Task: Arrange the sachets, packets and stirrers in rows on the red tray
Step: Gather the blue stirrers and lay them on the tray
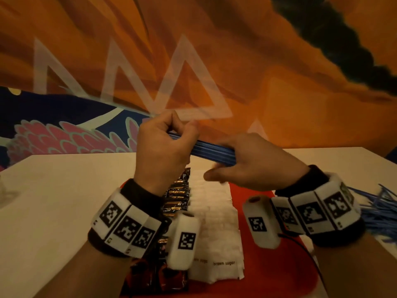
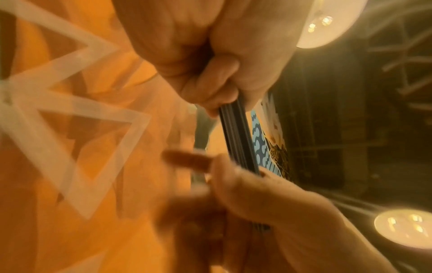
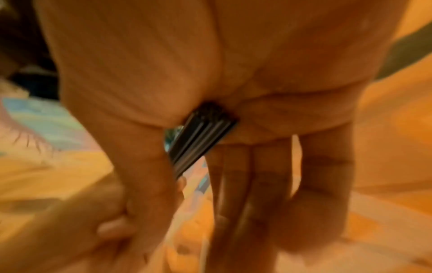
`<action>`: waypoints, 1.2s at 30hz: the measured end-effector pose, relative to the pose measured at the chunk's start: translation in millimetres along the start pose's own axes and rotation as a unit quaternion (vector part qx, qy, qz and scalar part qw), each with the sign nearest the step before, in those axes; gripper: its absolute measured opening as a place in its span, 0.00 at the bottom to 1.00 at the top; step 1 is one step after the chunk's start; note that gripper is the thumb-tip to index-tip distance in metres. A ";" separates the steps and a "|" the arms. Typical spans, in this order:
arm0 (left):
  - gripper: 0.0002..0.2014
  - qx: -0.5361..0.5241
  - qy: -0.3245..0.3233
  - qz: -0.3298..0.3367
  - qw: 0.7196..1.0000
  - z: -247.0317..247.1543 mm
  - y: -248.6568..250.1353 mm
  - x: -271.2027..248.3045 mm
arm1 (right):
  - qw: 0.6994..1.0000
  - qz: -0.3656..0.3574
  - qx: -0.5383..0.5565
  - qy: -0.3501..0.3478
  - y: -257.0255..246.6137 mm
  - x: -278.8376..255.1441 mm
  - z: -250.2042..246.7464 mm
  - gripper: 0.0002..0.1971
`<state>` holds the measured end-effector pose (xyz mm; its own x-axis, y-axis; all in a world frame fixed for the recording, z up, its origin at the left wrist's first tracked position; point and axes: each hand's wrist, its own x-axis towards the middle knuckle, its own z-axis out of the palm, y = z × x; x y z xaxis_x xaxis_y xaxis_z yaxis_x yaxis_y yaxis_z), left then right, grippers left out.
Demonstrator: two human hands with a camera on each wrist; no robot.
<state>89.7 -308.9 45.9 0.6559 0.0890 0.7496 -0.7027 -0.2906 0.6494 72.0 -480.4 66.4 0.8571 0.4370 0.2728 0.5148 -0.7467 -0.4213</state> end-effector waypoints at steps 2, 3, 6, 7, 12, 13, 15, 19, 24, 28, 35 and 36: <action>0.15 0.019 0.003 0.009 1.000 -1.4 -0.8 0.8 | 0.999 0.016 -0.040 0.010 -0.1 2.2 6.3 0.07; 0.15 0.013 0.006 0.003 1.000 -1.4 -0.8 0.7 | 0.997 0.021 -0.069 0.028 -0.1 4.0 10.0 0.12; 0.15 -0.083 0.003 -0.074 0.994 -1.7 1.7 0.8 | 0.992 0.028 -0.093 0.080 -0.7 8.0 14.2 0.14; 0.14 -0.117 -0.007 -0.101 0.988 -2.5 2.0 1.7 | 0.990 0.038 -0.103 0.091 -0.9 8.1 13.9 0.14; 0.19 -0.111 -0.059 -0.141 0.982 -7.5 -2.2 5.8 | 0.973 0.053 -0.188 0.121 -3.3 5.7 15.4 0.01; 0.20 -0.102 -0.069 -0.146 0.982 -6.3 -2.3 5.0 | 0.971 0.058 -0.199 0.121 -5.4 5.1 16.7 0.04; 0.22 -0.083 -0.070 -0.141 0.984 -2.9 -2.9 3.4 | 0.971 0.069 -0.197 0.116 -8.0 4.6 19.0 0.08; 0.22 -0.052 -0.078 -0.130 0.987 0.2 -8.5 3.8 | 0.976 0.074 -0.177 0.103 -7.8 2.4 22.9 0.05; 0.26 -0.169 -0.080 -0.232 0.954 -1.6 -0.4 6.8 | 0.979 0.085 -0.142 0.123 -2.2 5.5 18.1 0.05; 0.32 -0.242 -0.097 -0.298 0.918 11.7 5.0 -4.1 | 0.972 0.127 -0.093 0.174 5.7 4.5 6.8 0.12; 0.14 -0.383 -0.052 -0.433 0.814 89.7 25.1 -6.3 | 0.955 0.201 -0.194 0.097 15.4 -16.9 11.3 0.23; 0.12 -0.376 -0.051 -0.448 0.810 99.7 26.3 -1.8 | 0.954 0.209 -0.191 0.096 21.7 -21.1 9.0 0.24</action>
<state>97.5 -411.7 48.8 0.9878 -0.1461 -0.0544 0.1226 0.5126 0.8498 65.3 -501.4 43.7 0.9477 -0.0118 0.3190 0.0524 -0.9800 -0.1918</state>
